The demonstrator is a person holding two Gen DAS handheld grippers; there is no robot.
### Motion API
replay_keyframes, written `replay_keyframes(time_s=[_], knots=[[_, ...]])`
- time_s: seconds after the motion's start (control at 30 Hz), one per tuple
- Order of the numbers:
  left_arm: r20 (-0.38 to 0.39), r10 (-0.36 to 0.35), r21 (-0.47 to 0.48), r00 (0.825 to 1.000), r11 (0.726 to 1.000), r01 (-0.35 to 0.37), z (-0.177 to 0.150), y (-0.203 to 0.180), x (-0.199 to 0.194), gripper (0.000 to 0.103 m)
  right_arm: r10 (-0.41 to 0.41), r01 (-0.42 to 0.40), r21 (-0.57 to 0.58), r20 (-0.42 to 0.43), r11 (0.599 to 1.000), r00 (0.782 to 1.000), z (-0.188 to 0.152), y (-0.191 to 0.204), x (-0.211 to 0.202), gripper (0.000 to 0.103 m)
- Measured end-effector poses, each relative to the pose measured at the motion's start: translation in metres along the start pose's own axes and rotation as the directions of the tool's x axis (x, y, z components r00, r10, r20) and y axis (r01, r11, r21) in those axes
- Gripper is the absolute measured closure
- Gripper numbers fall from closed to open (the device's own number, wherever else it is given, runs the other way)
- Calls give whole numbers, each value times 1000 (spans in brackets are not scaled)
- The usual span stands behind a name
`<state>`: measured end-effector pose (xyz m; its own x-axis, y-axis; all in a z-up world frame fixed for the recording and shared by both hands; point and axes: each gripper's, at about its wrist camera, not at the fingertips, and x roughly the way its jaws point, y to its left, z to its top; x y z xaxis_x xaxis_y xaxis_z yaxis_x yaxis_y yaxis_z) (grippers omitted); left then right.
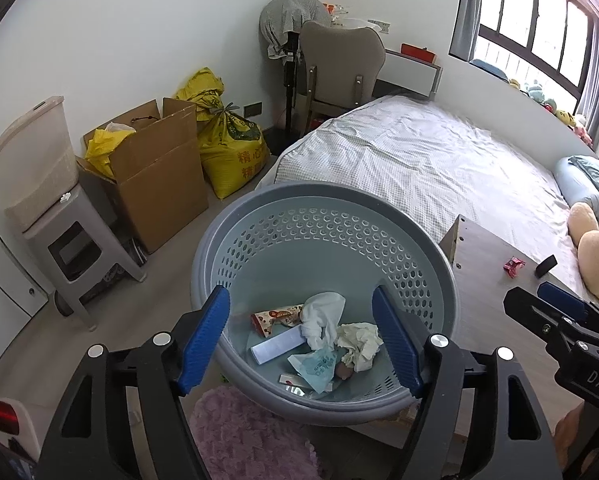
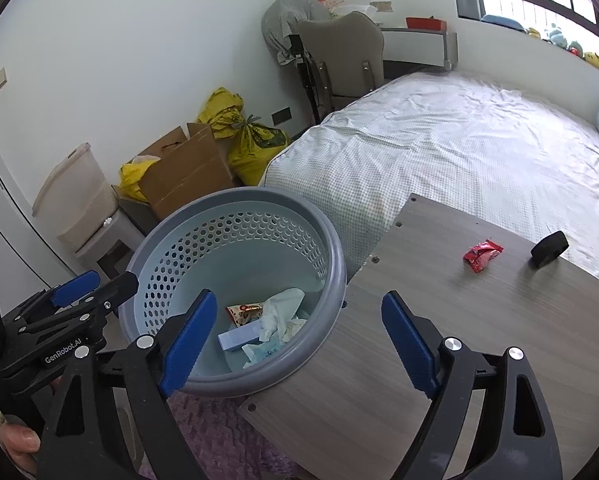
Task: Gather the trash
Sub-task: 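Withdraw both grippers from the basket back over the table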
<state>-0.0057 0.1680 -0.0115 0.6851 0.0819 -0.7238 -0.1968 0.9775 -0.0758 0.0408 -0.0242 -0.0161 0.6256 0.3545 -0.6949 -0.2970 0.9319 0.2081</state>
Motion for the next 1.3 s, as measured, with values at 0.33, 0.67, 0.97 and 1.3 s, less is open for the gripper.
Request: replay_keyframes(time_s=[0.33,0.67,0.97,1.3], knots=[[1,-43,51,999,998,43,-8,-33,-10,32,-53,52,64,24,997,998,-16,-38,-25,20],[-6,-95,112,995,989,95,-15,-69,-15,32,-113,106,130,44,986,993,-32,-73,-49,20],[-25,-136,147,990,980,138,-18,-94,-12,31,-157,147,177,43,973,987,-39,-102,-61,20],[-62,-177,186,982,965,185,-19,-127,7,31,-210,199,238,23,951,977,-48,-135,-63,20]])
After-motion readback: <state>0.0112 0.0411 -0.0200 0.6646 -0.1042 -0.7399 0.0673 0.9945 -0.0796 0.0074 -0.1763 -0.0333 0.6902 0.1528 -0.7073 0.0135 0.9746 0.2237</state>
